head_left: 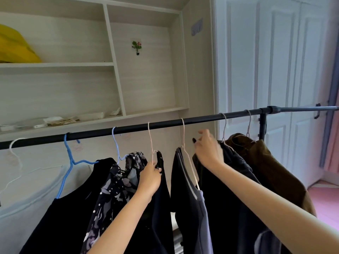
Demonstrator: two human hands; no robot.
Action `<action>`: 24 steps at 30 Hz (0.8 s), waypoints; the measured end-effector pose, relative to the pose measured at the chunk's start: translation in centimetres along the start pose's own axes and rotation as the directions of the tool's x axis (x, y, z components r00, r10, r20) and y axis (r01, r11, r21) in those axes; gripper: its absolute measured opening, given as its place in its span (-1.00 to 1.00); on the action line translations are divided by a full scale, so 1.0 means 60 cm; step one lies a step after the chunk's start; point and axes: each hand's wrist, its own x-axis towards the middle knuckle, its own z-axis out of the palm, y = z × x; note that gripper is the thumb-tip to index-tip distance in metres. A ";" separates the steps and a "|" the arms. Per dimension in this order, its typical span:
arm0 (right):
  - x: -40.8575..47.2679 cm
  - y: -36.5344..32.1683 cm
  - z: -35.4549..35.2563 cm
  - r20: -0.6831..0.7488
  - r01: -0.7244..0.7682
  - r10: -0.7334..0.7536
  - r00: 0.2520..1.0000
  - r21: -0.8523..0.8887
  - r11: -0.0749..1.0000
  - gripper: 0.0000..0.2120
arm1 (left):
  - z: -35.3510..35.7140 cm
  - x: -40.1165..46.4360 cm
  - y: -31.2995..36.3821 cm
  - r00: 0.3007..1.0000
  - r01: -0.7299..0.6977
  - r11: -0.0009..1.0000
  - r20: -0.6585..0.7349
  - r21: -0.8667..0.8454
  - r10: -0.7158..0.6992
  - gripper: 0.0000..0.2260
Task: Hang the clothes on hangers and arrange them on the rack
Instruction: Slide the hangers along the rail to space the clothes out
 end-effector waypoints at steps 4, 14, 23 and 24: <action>0.027 0.058 -0.045 -0.214 -0.126 0.055 0.975 -0.336 0.933 -0.55 | 0.006 -0.002 0.000 1.000 -0.027 0.999 0.015 0.045 0.027 -0.58; 0.000 0.071 -0.025 -0.043 0.015 -0.016 0.999 -0.029 0.999 -0.34 | 0.024 -0.048 0.035 0.816 -0.430 0.803 -0.203 0.412 0.541 -0.36; 0.005 0.068 -0.021 -0.019 0.051 -0.051 0.999 -0.001 0.999 -0.33 | 0.098 -0.068 0.054 0.941 -0.315 0.898 0.223 0.308 0.254 -0.37; 0.005 0.071 -0.024 -0.014 0.056 -0.056 0.998 -0.011 0.998 -0.33 | 0.108 -0.067 0.050 0.946 -0.287 0.887 0.251 0.362 0.204 -0.37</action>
